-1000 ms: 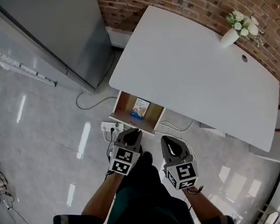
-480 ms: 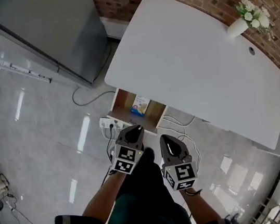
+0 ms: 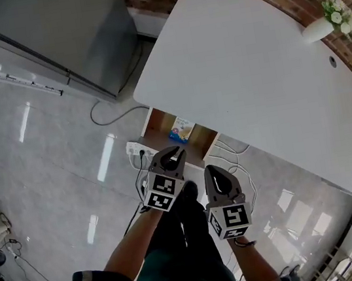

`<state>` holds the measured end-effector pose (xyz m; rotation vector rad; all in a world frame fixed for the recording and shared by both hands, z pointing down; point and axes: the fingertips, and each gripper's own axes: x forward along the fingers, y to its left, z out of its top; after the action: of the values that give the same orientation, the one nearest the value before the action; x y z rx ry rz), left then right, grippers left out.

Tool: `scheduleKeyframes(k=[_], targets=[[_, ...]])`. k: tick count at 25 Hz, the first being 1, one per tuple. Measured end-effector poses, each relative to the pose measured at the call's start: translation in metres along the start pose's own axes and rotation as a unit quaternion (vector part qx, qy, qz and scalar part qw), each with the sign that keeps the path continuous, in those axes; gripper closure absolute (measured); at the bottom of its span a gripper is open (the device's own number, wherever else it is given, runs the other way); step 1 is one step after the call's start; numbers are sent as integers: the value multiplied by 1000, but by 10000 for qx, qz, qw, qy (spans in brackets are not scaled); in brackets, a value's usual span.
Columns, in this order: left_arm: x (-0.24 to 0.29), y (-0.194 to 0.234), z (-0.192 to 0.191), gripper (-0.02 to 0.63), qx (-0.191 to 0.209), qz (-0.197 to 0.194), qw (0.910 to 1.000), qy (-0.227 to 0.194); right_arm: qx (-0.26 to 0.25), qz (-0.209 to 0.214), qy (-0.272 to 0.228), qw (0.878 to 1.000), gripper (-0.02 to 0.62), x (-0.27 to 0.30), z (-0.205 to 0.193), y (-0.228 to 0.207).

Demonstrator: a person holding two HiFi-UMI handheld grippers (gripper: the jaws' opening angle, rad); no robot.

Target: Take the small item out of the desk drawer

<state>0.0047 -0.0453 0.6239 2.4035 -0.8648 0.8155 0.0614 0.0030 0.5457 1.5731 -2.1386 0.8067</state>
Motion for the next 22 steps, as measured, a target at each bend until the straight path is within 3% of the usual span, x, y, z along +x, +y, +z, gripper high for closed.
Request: scheduleKeyframes(k=[5,8,15,22], targets=[[16,10,-8,527,1,32,9999,146,120,-72,68,9999,572,7,-13,-3],[28,14,-11,438,-23,39,9997,236,138,-95,103,9998,571,12,-17,-6],[49,23,-22,303,-8,178,9989,429,174,-73,212,9996,571,19,-27,-8],[67,31,-27,229,-46,225,9979,600,221,-97,260,9994,571,24,-34,-14]])
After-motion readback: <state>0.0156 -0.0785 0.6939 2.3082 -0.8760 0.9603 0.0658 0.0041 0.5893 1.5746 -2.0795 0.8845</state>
